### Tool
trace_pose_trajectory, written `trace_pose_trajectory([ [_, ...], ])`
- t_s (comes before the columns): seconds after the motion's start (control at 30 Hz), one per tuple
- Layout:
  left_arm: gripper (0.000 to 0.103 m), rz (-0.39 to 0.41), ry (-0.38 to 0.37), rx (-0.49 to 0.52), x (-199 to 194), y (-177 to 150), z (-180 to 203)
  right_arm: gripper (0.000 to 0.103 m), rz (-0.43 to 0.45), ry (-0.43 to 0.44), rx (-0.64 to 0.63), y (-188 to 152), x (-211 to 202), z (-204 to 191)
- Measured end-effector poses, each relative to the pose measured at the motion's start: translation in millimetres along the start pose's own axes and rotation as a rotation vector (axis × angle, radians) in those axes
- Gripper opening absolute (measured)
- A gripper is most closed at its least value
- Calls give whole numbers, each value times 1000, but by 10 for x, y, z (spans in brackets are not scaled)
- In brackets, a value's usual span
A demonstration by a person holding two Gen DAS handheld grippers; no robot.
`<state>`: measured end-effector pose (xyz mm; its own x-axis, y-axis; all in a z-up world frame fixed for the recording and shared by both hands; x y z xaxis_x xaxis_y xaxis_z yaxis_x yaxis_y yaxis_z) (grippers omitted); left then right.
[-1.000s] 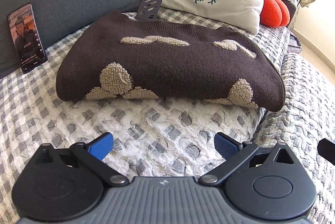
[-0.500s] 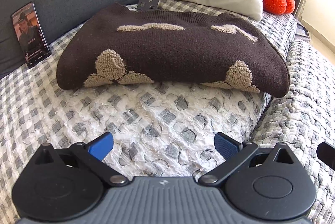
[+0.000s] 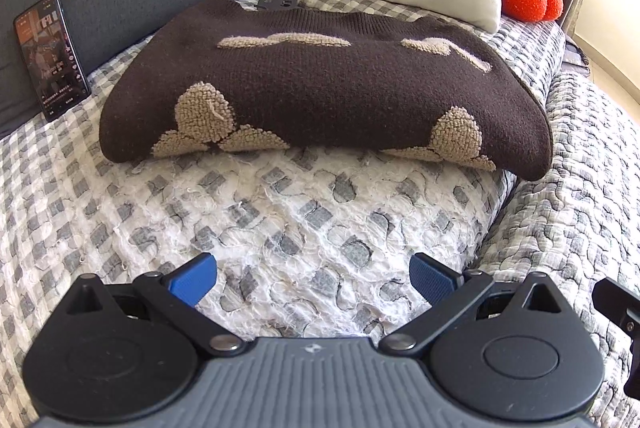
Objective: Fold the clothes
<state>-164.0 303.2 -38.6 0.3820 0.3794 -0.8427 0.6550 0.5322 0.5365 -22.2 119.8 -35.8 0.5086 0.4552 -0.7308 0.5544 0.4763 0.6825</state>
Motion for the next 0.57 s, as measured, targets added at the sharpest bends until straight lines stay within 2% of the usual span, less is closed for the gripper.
trace_pose_trajectory([
  [0.57, 102, -15, -10, 2, 44, -15, 2, 102, -32, 0, -9, -35, 68, -5],
])
Point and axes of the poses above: each gripper's, at about its wrist camera, not at the fingertips, and x roughly the way its jaws point, z to its right, y to its top, the point moved 3 cm from there along x, roughly the way its jaws point, and after that the axes turned 3 degrees about x, right-handed, at the moved point
